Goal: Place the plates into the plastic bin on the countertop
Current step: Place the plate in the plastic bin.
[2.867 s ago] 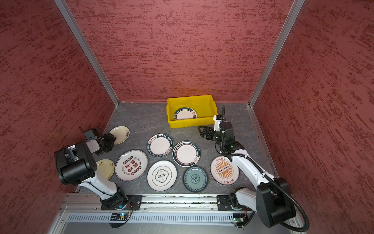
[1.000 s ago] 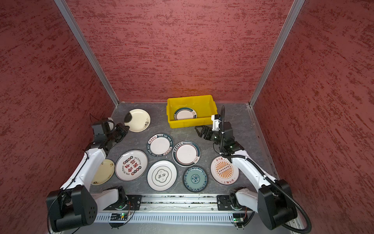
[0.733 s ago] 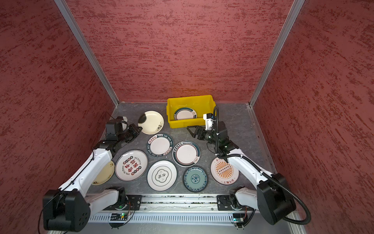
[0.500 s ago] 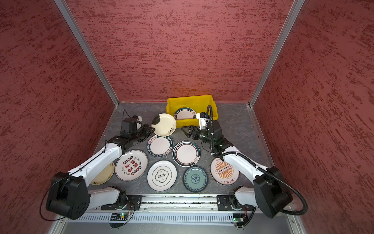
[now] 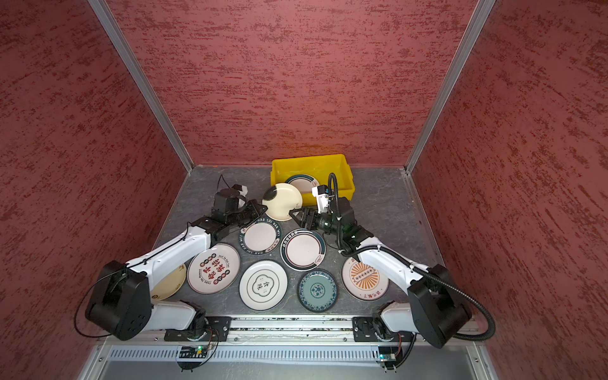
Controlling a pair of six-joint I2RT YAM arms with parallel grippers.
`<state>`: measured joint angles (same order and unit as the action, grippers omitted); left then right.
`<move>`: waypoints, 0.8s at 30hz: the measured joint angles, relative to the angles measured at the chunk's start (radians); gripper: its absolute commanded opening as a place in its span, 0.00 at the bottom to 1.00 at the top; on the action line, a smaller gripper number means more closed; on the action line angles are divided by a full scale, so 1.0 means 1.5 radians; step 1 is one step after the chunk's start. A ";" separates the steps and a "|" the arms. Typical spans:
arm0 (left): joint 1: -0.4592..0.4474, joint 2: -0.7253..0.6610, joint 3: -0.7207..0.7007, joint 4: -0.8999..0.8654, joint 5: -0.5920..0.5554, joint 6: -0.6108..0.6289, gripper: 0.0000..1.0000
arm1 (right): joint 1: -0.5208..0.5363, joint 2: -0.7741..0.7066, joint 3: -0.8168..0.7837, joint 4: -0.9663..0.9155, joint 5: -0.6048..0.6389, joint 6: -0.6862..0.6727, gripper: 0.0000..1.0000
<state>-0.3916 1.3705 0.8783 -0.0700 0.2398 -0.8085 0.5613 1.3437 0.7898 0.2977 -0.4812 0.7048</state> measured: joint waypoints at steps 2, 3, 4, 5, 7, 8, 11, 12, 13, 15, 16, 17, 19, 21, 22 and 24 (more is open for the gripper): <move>-0.002 -0.006 0.000 0.005 0.000 -0.004 0.00 | 0.000 0.008 0.008 -0.003 -0.002 -0.003 0.64; -0.002 -0.008 0.000 0.007 0.001 -0.004 0.00 | 0.000 0.011 0.012 -0.003 -0.003 -0.004 0.64; -0.002 -0.012 0.000 0.009 0.001 -0.005 0.00 | 0.000 0.014 0.014 -0.003 -0.004 -0.004 0.63; -0.002 -0.015 0.000 0.012 0.001 -0.005 0.00 | 0.001 0.016 0.015 -0.002 -0.005 -0.004 0.63; -0.002 -0.020 0.000 0.016 0.001 -0.005 0.00 | 0.001 0.016 0.015 -0.005 -0.005 -0.004 0.63; -0.003 -0.021 0.000 0.018 0.001 -0.005 0.00 | 0.001 0.016 0.015 -0.007 -0.005 -0.006 0.63; -0.004 -0.024 0.000 0.018 0.002 -0.007 0.00 | 0.001 0.016 0.015 -0.022 0.003 -0.016 0.63; -0.005 -0.024 0.000 0.018 0.002 -0.008 0.00 | 0.001 0.016 0.015 -0.029 0.009 -0.019 0.64; -0.005 -0.025 0.000 0.018 0.003 -0.009 0.00 | 0.001 0.015 0.015 -0.038 0.015 -0.023 0.64; -0.005 -0.029 0.000 0.018 0.004 -0.010 0.00 | 0.002 0.014 0.016 -0.054 0.028 -0.032 0.64; -0.005 -0.032 0.000 0.018 0.004 -0.010 0.00 | 0.002 0.014 0.017 -0.063 0.034 -0.035 0.64; -0.005 -0.035 0.000 0.018 0.005 -0.010 0.00 | 0.002 0.014 0.020 -0.073 0.040 -0.039 0.64; -0.005 -0.041 0.000 0.019 0.008 -0.014 0.00 | 0.002 0.014 0.026 -0.082 0.049 -0.044 0.64; -0.005 -0.043 0.000 0.024 0.014 -0.019 0.00 | 0.002 0.013 0.029 -0.083 0.056 -0.047 0.64; -0.005 -0.043 -0.001 0.027 0.017 -0.022 0.00 | 0.002 0.012 0.030 -0.083 0.058 -0.047 0.64; -0.006 -0.043 -0.002 0.034 0.022 -0.028 0.00 | 0.002 0.011 0.033 -0.082 0.063 -0.049 0.64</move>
<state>-0.4004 1.3056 0.8749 -0.0193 0.2729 -0.8509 0.5644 1.3605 0.8391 0.1745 -0.3870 0.6315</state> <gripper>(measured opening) 0.062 0.641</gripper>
